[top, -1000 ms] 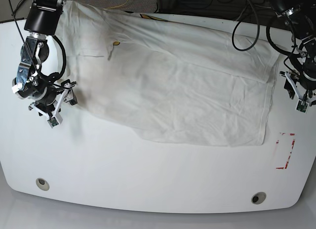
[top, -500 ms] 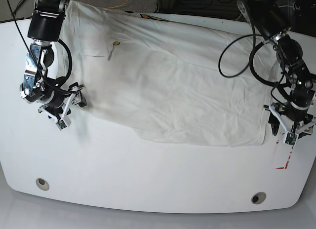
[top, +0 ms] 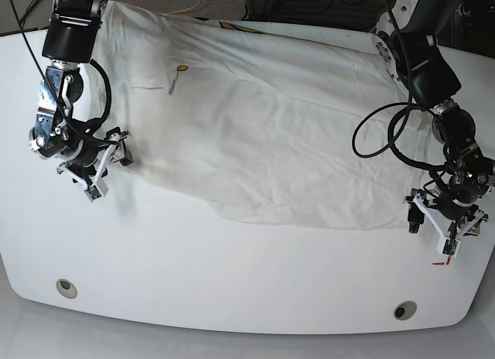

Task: Layout the t-shirt on the table in an organized manner, then fold the t-shirt properly
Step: 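Reach the left gripper across to the shirt's hem corner and grasp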

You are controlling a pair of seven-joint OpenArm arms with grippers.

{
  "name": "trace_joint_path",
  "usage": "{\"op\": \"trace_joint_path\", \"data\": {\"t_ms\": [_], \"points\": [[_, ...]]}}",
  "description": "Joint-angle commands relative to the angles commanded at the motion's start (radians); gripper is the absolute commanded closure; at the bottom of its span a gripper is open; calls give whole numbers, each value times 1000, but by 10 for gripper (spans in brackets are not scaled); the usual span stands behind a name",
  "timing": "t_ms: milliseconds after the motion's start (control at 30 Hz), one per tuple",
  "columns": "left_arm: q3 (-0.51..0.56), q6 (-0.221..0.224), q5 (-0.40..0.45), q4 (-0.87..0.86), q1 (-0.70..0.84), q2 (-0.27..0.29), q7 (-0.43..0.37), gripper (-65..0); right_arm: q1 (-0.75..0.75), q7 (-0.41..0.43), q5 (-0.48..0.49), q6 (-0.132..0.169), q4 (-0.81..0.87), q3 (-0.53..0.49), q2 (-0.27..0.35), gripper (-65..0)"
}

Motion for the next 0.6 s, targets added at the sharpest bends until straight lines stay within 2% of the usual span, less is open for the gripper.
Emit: {"op": "trace_joint_path", "data": {"t_ms": [233, 433, 600], "points": [[0, 0, 0, -176, -44, -34, -29, -501, -6, 5, 0, 0, 0, 0, 0, -384], [0, 0, 0, -328, -72, -49, -167, -501, -8, 5, 0, 0, 0, 2, 0, -384], [2, 0, -3, -442, -97, -60, -222, -502, -8, 5, 0, 0, -2, 2, 0, -384]]}}
